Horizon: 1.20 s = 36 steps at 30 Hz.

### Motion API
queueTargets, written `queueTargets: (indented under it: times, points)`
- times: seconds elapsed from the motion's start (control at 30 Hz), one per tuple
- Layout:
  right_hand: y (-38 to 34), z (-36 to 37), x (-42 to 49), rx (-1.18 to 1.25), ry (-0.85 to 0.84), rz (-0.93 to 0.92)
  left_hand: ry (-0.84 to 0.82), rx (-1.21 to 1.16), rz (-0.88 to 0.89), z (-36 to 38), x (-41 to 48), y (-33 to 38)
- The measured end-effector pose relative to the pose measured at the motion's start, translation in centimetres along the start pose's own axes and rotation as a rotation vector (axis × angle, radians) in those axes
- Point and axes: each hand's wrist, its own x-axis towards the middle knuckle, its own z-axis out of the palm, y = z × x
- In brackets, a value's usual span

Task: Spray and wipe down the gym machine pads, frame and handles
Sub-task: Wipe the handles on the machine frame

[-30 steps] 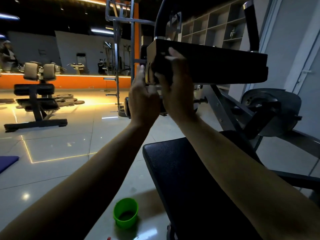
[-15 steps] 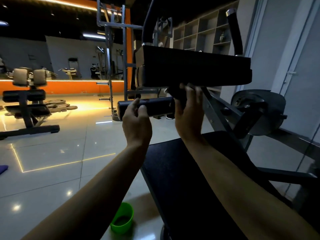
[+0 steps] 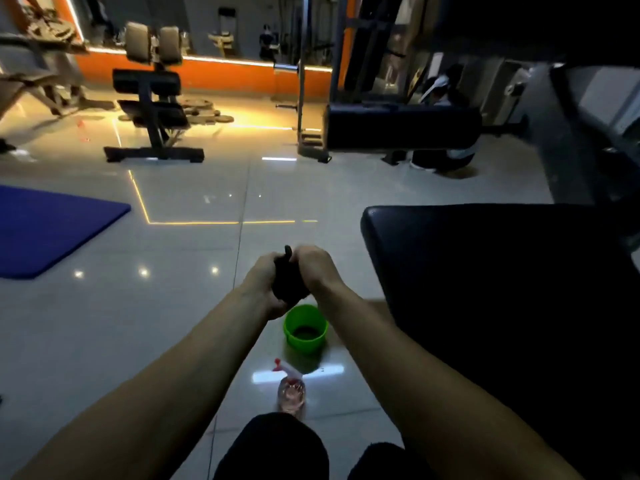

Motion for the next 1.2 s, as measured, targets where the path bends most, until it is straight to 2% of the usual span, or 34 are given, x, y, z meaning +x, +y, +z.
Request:
queueTargets:
  times: [0.13, 0.2, 0.27, 0.37, 0.47, 0.63, 0.77, 0.8, 0.83, 1.03, 1.13, 1.2]
  points:
    - [9.8, 4.9, 2.2, 0.089, -0.018, 0.291, 0.163, 0.055, -0.163, -8.0, 5.4, -5.7]
    - [14.6, 7.3, 3.4, 0.013, -0.023, 0.394, 0.224, 0.067, -0.236, -11.6, 7.9, -8.1]
    - [18.6, 8.9, 3.9, -0.228, 0.007, 0.383, 0.251, 0.033, -0.291, -14.6, 10.0, -10.2]
    - [24.3, 11.1, 4.9, -0.494, -0.071, 0.391, 0.201, -0.04, -0.362, -17.8, 12.3, -12.6]
    - [29.1, 12.9, 6.8, -0.653, -0.167, 0.42, 0.207, -0.094, -0.378, -20.0, 14.2, -14.0]
    - [30.2, 13.1, 7.0, -0.801, -0.093, 0.338, 0.327, -0.051, -0.455, -21.0, 13.4, -13.3]
    - [25.1, 11.8, 4.9, -0.7, -0.013, 0.37, 0.402, 0.04, -0.519, -17.4, 9.7, -8.6]
    - [21.8, 10.7, 3.8, -0.67, -0.008, 0.393, 0.416, 0.067, -0.532, -15.5, 7.6, -6.3]
    - [20.8, 10.6, 3.3, -0.638, 0.008, 0.4, 0.415, 0.084, -0.515, -14.6, 7.0, -5.6]
    - [2.8, 5.2, -3.4, -0.36, 0.065, 0.417, 0.474, 0.265, -0.315, -5.4, -4.5, 6.2]
    - [-7.0, 0.9, -7.4, -0.251, 0.102, 0.405, 0.411, 0.384, -0.252, -0.9, -10.6, 12.2]
    - [-13.4, -2.4, -10.2, -0.196, 0.143, 0.377, 0.306, 0.473, -0.213, 2.4, -14.7, 16.1]
